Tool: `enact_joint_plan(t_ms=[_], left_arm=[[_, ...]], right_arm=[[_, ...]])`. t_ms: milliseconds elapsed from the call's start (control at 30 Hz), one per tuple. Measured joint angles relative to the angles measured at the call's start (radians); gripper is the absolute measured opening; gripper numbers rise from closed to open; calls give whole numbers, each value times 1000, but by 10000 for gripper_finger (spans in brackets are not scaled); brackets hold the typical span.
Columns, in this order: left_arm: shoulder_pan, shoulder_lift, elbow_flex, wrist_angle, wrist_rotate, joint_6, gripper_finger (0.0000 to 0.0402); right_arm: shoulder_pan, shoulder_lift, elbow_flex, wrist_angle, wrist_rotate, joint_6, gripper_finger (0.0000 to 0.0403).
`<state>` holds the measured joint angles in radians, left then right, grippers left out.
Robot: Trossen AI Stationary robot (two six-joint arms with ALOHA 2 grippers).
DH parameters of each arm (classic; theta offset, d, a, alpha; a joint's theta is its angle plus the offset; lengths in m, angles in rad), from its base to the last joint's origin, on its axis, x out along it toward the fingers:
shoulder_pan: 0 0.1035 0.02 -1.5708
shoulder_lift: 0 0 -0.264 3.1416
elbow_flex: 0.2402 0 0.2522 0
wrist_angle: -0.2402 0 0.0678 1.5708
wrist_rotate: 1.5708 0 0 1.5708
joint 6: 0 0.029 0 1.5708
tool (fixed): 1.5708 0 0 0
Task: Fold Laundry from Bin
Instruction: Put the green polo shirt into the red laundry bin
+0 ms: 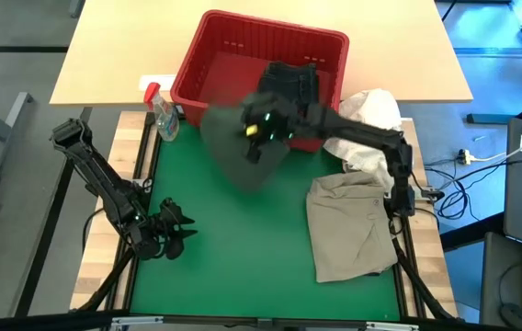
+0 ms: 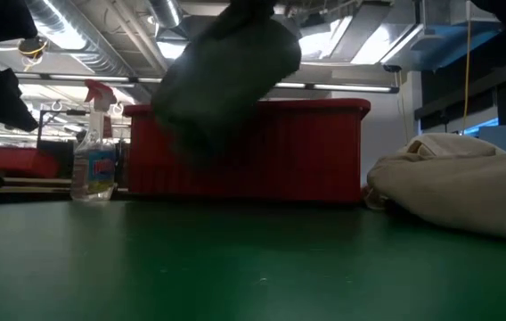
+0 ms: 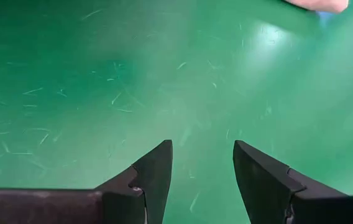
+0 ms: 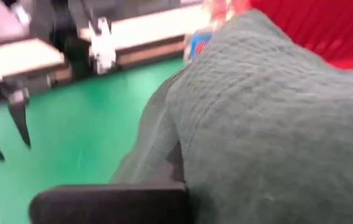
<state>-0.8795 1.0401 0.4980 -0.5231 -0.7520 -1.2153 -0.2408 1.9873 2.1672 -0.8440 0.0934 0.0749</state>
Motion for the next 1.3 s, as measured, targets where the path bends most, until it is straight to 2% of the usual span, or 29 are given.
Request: enact_joint_plan(t_ms=[200, 267, 533, 733, 900, 1133, 1300], left_arm=[[0, 0, 0, 1, 3, -7, 165], [0, 0, 0, 1, 3, -8, 165], [0, 0, 0, 1, 2, -8, 165], [5, 0, 0, 1, -4, -20, 165], [22, 0, 0, 1, -5, -38, 165], [47, 0, 0, 0, -5, -35, 165], [51, 0, 0, 0, -5, -33, 165]], right_arm=[[-119, -3, 192, -2, -45, -52, 12], [-172, -29, 174, 85, -52, -57, 17], [-415, -36, 172, 255, -136, -24, 11], [-555, -1, 171, 288, -181, 10, 15], [-614, 39, 171, 334, -221, 31, 13], [-638, 109, 170, 343, -300, 50, 13], [-657, 142, 162, 240, -218, 25, 17]])
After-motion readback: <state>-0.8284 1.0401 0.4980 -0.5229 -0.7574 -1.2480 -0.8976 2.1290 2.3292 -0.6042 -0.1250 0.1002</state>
